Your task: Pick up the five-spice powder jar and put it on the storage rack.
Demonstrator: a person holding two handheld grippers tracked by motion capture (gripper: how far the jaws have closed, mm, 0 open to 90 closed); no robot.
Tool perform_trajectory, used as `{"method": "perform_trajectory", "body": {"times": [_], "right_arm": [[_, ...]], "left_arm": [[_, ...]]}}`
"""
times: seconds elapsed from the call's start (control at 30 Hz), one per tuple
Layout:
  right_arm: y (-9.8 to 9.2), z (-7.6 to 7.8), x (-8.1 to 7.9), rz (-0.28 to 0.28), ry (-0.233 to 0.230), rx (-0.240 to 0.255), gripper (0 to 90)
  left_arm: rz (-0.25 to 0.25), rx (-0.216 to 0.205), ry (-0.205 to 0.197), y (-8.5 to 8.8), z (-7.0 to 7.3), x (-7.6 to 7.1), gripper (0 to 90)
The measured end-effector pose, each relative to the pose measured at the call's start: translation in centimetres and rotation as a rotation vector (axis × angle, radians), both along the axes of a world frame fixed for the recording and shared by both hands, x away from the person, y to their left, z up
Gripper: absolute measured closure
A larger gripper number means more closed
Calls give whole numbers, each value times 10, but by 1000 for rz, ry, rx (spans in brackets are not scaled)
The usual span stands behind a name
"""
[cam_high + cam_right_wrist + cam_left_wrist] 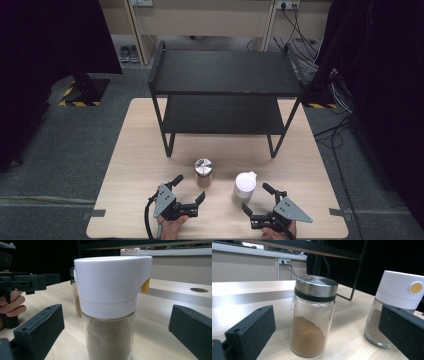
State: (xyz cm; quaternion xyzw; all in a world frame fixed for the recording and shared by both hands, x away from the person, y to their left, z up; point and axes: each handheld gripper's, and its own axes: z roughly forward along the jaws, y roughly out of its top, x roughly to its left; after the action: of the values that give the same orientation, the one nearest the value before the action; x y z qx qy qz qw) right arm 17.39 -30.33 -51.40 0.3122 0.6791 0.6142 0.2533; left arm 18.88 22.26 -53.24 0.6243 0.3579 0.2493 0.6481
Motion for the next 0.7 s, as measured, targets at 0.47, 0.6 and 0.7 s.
{"method": "perform_trajectory", "body": {"times": [0.47,0.6,0.7], "right_arm": [[0,0,0,-6,4,8,4],[0,-1,0,-6,6,12,4],[0,-1,0,-8,6,13,4]], "left_arm": [[-1,0,1,0,0,0,1],[-1,1,2,0,0,0,1],[-2,0,2,0,0,0,1]]}}
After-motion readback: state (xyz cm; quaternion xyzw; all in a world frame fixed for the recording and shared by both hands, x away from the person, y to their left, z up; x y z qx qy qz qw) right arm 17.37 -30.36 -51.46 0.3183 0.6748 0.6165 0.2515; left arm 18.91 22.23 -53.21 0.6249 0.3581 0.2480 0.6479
